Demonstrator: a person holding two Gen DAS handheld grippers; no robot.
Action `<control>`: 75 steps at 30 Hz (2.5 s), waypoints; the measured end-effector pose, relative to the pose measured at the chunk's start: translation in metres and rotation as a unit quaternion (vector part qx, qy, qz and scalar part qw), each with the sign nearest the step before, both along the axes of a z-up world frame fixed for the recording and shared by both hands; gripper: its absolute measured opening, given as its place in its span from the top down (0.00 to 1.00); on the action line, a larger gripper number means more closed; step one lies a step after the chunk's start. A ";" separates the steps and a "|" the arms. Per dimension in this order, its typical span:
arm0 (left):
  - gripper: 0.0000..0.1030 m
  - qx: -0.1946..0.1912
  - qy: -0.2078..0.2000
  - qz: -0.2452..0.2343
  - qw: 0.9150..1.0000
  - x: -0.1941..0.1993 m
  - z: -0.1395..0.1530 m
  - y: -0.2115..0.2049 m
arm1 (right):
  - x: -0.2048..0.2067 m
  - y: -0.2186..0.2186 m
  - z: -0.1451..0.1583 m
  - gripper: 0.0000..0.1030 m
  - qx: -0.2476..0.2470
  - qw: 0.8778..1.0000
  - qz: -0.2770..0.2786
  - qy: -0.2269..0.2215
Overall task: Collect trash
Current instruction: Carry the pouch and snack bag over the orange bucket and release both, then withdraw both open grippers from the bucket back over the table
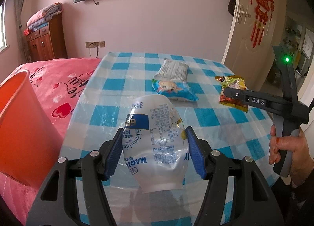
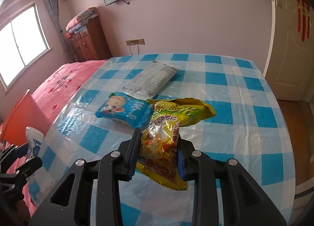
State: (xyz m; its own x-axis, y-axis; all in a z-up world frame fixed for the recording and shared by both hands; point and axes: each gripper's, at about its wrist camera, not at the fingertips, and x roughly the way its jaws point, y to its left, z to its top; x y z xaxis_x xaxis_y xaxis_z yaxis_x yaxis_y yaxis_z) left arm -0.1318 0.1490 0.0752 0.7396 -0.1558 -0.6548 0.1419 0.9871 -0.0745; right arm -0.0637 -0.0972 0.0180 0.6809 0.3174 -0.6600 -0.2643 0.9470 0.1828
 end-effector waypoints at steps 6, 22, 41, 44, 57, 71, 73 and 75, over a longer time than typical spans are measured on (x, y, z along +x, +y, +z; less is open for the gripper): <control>0.39 0.010 -0.021 0.016 1.000 -0.004 0.021 0.014 | -0.011 0.028 0.026 0.68 0.003 0.999 0.037 -0.012; 0.38 0.037 -0.109 0.130 0.985 -0.035 0.085 0.108 | -0.032 0.164 0.102 0.68 0.004 0.977 0.203 -0.067; 0.38 0.043 -0.090 0.285 0.953 -0.038 0.070 0.231 | -0.044 0.342 0.114 0.67 0.003 0.922 0.382 -0.064; 0.36 0.039 -0.082 0.294 0.952 -0.035 0.066 0.241 | -0.043 0.359 0.108 0.65 -0.001 0.916 0.395 -0.064; 0.12 0.031 -0.060 0.327 0.943 -0.031 0.046 0.254 | -0.027 0.330 0.091 0.12 0.028 0.939 0.339 -0.052; 0.07 0.044 -0.051 0.333 0.941 -0.025 0.048 0.249 | -0.027 0.298 0.065 0.10 0.010 0.956 0.290 -0.039; 0.07 0.051 -0.051 0.332 0.940 -0.024 0.049 0.246 | -0.025 0.293 0.061 0.10 0.011 0.958 0.285 -0.032; 0.07 0.057 -0.050 0.331 0.941 -0.023 0.050 0.242 | -0.023 0.289 0.057 0.10 0.013 0.960 0.280 -0.026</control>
State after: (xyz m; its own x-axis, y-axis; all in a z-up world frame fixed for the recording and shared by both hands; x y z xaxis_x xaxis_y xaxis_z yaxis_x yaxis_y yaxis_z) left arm -0.1552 0.3908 0.1248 0.7092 0.4269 -0.5611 -0.5052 0.8628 0.0179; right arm -0.0864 0.1922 0.0749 0.4308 0.6586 -0.6170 -0.7394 0.6496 0.1771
